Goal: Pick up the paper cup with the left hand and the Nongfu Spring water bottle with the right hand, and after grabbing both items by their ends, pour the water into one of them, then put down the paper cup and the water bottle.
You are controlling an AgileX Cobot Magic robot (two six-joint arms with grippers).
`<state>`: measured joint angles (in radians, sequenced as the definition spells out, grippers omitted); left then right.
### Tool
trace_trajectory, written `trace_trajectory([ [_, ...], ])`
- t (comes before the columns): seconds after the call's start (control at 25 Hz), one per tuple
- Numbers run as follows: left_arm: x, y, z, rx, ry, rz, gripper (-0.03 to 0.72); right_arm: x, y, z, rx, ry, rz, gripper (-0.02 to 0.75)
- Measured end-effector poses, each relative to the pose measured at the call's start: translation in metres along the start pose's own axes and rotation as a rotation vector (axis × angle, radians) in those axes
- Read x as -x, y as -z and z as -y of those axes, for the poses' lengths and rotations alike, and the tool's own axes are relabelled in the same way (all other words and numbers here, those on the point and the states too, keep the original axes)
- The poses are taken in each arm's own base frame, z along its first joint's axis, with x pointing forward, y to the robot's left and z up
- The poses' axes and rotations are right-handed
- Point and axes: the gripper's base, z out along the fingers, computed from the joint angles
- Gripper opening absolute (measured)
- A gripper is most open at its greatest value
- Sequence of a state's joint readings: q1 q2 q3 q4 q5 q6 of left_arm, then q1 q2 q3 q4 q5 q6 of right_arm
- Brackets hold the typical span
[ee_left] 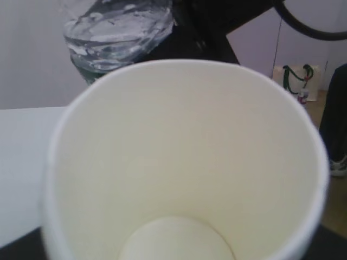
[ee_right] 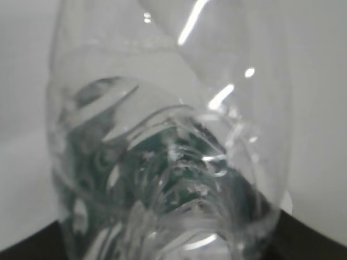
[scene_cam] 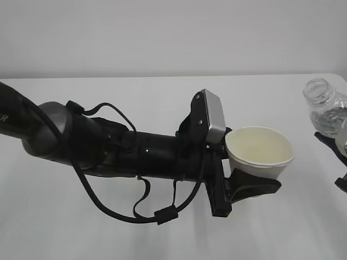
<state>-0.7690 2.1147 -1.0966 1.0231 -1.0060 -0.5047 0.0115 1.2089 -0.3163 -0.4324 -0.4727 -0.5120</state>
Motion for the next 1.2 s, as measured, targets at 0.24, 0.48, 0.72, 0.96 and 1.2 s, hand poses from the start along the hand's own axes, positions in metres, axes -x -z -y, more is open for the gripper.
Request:
trace_trajectory([
  [0.24, -0.014, -0.004, 0.000, -0.008, 0.030, 0.027, 0.464, 0.002, 0.000, 0.001, -0.009, 0.044, 0.016, 0.400],
  [0.48, -0.013, -0.004, -0.001, 0.016, 0.047, 0.043, 0.463, 0.002, 0.000, 0.001, -0.011, 0.136, 0.018, 0.401],
  [0.72, -0.012, -0.013, 0.010, -0.012, 0.044, 0.037, 0.464, 0.004, 0.000, 0.002, -0.026, 0.199, 0.039, 0.400],
  [0.96, -0.011, -0.019, 0.014, 0.002, 0.059, 0.032, 0.463, 0.004, 0.000, 0.002, -0.032, 0.245, 0.045, 0.400],
  [1.2, -0.011, -0.019, 0.013, 0.014, 0.078, 0.033, 0.464, 0.004, 0.000, 0.002, -0.034, 0.312, 0.044, 0.400],
])
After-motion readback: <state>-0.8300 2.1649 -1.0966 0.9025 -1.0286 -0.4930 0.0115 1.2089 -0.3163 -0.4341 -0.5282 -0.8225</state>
